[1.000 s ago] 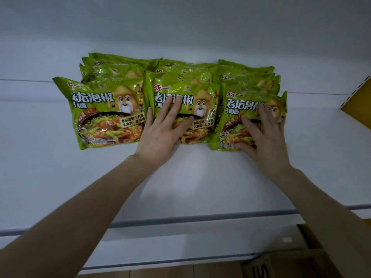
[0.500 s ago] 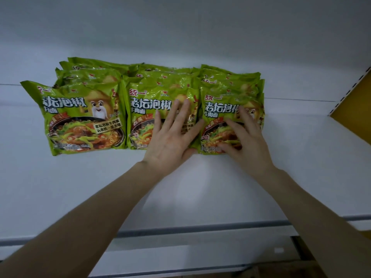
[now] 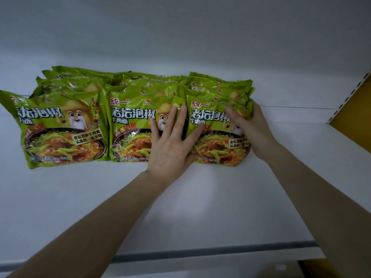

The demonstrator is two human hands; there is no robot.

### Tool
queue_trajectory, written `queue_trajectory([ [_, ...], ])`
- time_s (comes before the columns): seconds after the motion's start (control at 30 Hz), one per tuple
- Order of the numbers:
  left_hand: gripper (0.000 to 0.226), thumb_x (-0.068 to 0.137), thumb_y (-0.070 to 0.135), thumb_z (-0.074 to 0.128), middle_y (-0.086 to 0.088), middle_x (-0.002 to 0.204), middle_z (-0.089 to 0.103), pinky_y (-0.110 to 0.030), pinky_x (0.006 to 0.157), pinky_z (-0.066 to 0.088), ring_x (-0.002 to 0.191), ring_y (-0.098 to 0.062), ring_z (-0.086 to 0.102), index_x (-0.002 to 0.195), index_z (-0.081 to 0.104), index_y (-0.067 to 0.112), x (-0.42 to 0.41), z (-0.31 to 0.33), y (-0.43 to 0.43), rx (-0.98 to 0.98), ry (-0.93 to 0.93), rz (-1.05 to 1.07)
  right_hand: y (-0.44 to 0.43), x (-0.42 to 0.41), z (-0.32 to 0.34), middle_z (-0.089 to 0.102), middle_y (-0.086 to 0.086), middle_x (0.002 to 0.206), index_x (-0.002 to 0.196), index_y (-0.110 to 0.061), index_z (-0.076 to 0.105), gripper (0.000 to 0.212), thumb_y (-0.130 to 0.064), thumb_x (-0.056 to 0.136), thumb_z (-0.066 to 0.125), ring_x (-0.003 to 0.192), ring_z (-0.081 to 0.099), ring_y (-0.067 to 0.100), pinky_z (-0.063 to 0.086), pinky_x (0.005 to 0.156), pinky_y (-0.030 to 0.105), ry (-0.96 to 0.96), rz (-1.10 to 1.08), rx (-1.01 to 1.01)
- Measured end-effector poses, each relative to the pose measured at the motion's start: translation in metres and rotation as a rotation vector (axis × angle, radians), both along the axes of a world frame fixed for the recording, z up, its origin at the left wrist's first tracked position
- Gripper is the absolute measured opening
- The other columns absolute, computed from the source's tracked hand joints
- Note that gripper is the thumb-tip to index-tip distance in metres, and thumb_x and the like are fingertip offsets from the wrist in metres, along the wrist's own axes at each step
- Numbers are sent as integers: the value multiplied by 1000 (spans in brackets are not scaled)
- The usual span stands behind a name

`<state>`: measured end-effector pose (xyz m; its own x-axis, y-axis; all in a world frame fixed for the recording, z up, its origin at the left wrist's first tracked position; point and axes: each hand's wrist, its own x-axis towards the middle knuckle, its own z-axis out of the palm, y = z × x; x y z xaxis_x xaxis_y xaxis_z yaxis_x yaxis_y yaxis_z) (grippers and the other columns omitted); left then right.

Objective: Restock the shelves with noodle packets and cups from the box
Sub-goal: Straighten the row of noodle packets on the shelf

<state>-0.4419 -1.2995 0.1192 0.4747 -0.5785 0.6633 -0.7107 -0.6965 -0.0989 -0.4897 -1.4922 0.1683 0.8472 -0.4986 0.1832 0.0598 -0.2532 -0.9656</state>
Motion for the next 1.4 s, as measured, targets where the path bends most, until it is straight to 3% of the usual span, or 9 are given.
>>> queue_trajectory([
  [0.2,71,69,66,43,-28,146,28,-71,97,9,136,-45,23,129,41,28,-2,2,-4,-25,71,-8,-21,24,14,32,0,149,148,-19,10,87,-48,83,60,131,39,14,34,105,27,-34,-29,-13],
  [0.37,69,69,66,50,-29,144,32,-70,95,6,135,-45,26,125,41,26,-2,0,-10,-39,54,0,-29,35,9,56,-7,120,133,-22,33,55,-41,87,57,100,61,3,52,82,20,-36,83,36],
  [0.57,76,64,52,72,-30,143,32,-69,94,6,133,-46,29,126,41,22,0,-3,-10,-51,24,6,-23,37,9,54,-7,123,138,-23,32,67,-48,82,60,109,58,11,45,99,36,-23,121,9],
  [0.7,69,71,58,56,-31,145,27,-71,98,9,136,-44,23,128,40,22,-3,-1,-8,-56,55,-12,-27,34,12,58,-12,110,130,-22,37,56,-38,83,62,99,62,6,51,91,30,-36,119,-30],
  [0.8,74,70,71,43,-28,148,22,-68,100,6,138,-42,20,128,40,24,-5,1,-8,-60,94,-5,-32,32,17,49,-6,129,144,-19,18,77,-37,84,62,114,55,13,46,97,30,-30,98,-17],
  [0.9,74,68,67,51,-27,147,27,-70,97,8,136,-44,24,126,41,22,-5,0,-10,-41,62,11,-36,39,21,24,4,153,148,-22,0,93,-46,82,61,132,39,20,37,108,38,25,103,31],
  [1.07,74,64,60,57,-26,147,28,-69,96,7,135,-44,26,124,40,21,-2,-2,-11,-64,46,4,-32,52,23,30,3,149,147,-26,13,79,-56,84,51,118,48,17,46,89,30,62,162,35],
  [1.23,74,63,61,56,-26,146,29,-72,96,12,135,-44,27,123,41,21,-1,-3,-12,-74,44,-3,-34,52,27,45,4,139,143,-24,25,125,-84,40,63,120,52,21,43,101,42,114,182,44],
  [1.4,73,63,60,56,-27,146,30,-70,97,9,135,-45,26,123,40,21,-3,-2,-11,-72,35,7,-32,46,28,18,3,155,148,-22,10,81,-61,86,45,141,23,22,25,114,45,34,-18,-148],
])
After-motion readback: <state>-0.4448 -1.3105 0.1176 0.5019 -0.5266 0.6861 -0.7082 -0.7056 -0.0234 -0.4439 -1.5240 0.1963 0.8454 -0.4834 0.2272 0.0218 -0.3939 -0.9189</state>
